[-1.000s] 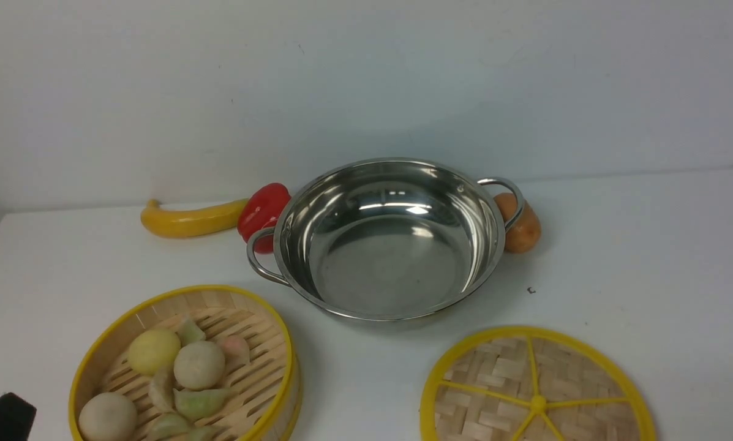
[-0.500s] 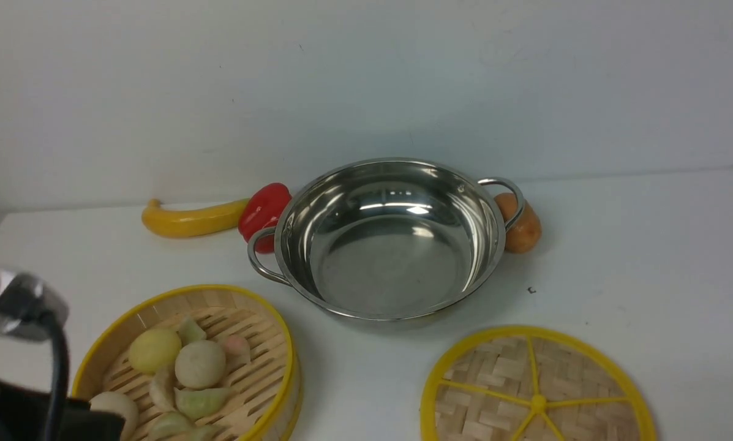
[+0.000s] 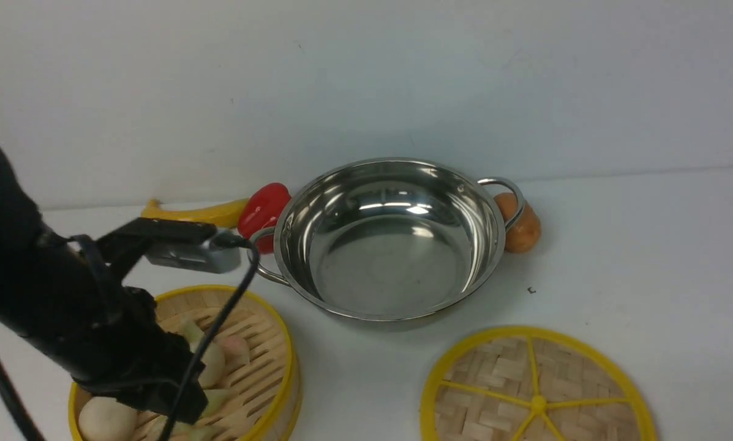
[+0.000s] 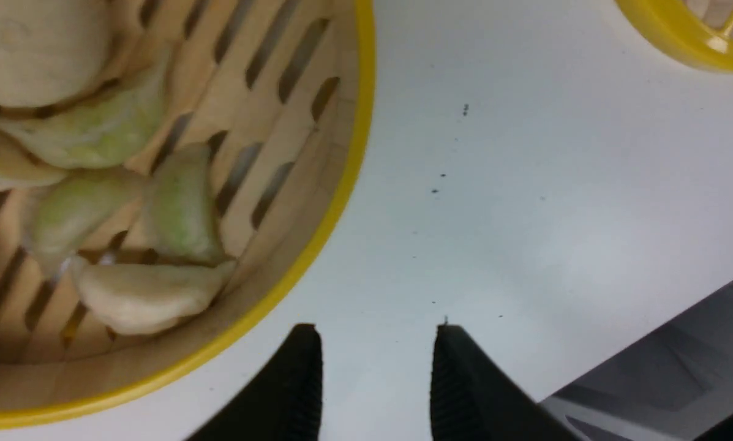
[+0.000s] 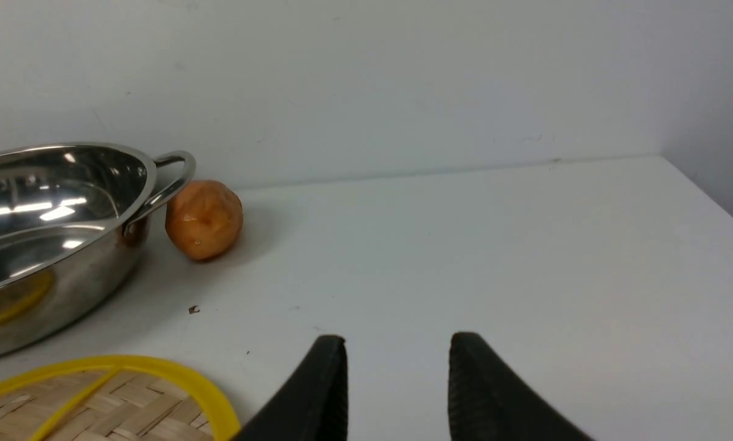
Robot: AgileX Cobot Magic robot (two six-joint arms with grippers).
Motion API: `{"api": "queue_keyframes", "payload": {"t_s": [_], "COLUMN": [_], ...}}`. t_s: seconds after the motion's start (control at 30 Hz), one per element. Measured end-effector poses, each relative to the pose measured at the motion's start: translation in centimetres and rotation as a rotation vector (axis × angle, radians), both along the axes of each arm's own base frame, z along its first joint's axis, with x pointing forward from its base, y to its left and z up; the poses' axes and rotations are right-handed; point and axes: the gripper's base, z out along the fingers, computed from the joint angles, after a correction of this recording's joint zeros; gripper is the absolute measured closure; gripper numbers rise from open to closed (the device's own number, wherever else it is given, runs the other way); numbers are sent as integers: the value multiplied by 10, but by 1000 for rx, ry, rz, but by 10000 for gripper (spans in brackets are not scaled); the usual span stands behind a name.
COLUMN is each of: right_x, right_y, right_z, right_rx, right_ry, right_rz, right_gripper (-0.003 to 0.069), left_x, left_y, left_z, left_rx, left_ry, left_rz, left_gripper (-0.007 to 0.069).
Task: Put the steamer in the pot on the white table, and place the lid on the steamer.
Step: 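Grasp the rim of the steamer basket holding the buns with the left gripper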
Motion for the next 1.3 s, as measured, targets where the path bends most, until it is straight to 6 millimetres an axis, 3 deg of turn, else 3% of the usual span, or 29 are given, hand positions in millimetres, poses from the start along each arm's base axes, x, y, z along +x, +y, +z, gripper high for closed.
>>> {"api": "queue_keyframes", "payload": {"t_s": [0.27, 0.4, 0.8, 1.13, 1.3], "right_x": [0, 0, 0, 0, 0], "right_y": [0, 0, 0, 0, 0], "right_z": [0, 0, 0, 0, 0], "right_rx": [0, 0, 0, 0, 0], "right_ry": [0, 0, 0, 0, 0], "right_rz": [0, 0, 0, 0, 0], "right_gripper": [410, 410, 410, 410, 410], "left_x": [8, 14, 38, 45, 48], "left_y": [-40, -53, -61, -66, -69], "left_z": [-1, -12, -27, -47, -60], "left_rx": [-8, 42, 24, 31, 43], "left_ry": [-54, -66, -122, -64, -24], "left_rz": [91, 104, 368, 380, 386], "left_gripper": [384, 384, 377, 205, 200]}}
